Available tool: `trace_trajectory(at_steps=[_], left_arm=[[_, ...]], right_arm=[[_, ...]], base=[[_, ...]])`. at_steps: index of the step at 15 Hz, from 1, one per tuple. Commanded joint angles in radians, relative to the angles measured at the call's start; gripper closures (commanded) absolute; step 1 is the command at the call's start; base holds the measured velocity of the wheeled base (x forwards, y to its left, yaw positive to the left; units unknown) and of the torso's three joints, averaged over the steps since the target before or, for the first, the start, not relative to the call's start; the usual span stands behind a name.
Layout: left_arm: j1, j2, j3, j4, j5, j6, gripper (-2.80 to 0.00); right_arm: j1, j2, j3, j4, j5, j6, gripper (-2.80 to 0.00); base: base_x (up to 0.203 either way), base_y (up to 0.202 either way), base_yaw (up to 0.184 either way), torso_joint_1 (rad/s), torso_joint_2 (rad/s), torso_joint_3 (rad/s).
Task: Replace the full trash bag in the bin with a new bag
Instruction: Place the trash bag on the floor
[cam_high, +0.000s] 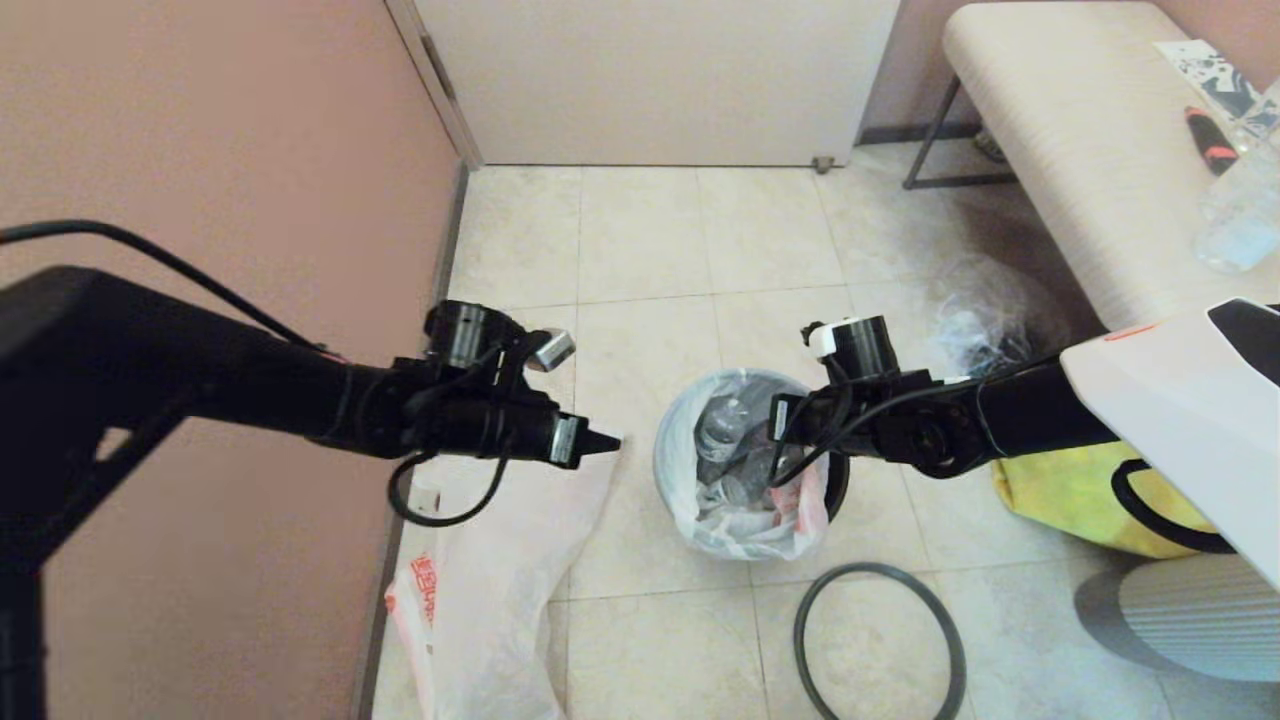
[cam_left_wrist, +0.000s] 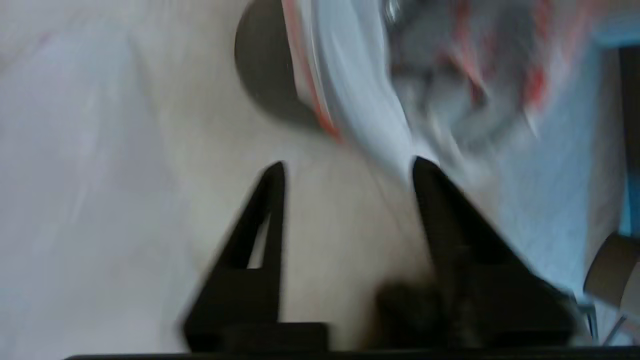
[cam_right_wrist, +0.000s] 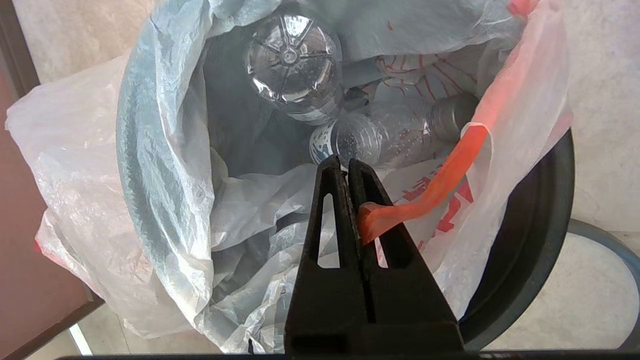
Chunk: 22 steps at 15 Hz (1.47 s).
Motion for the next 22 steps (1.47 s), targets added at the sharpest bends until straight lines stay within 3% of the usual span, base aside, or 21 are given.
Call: trace_trajectory(at_steps=[1, 6, 7, 17, 19, 22], left_arm=[[-0.026, 0.247, -0.208, 0.011, -0.011, -0.015, -2.8], [-0.066, 0.425, -0.484, 0.104, -0.012, -0.057, -2.8], [-0.078, 0.438, -0.514, 0.118, -0.006, -0.082, 0.0], [-0.11, 0.434, -0.517, 0.121, 0.069, -0.1, 0.0], [-0.13, 0.429, -0.504, 0.115, 0.123, -0.106, 0.0], [-0.154, 0.411, -0.503, 0.109, 0.217, -0.107, 0.0]], right_arm=[[-0.002, -0.002, -0.003, -0.003, -0.001, 0.002, 0.0], [-0.002, -0.014, -0.006, -0.003, 0.001, 0.001, 0.0], [-0.002, -0.016, -0.004, -0.002, 0.001, 0.002, 0.0], [0.001, -0.024, 0.002, -0.005, 0.03, 0.023, 0.0], [0.001, -0.048, 0.002, -0.002, 0.078, 0.065, 0.0], [0.015, -0.08, 0.004, 0.001, 0.087, 0.07, 0.0]], base=[[0.0, 0.0, 0.0, 0.0, 0.0, 0.0], [0.0, 0.0, 0.0, 0.0, 0.0, 0.0], [0.0, 0.0, 0.0, 0.0, 0.0, 0.0], [0.0, 0.0, 0.0, 0.0, 0.0, 0.0], [0.0, 0.0, 0.0, 0.0, 0.0, 0.0], [0.0, 0.0, 0.0, 0.0, 0.0, 0.0]])
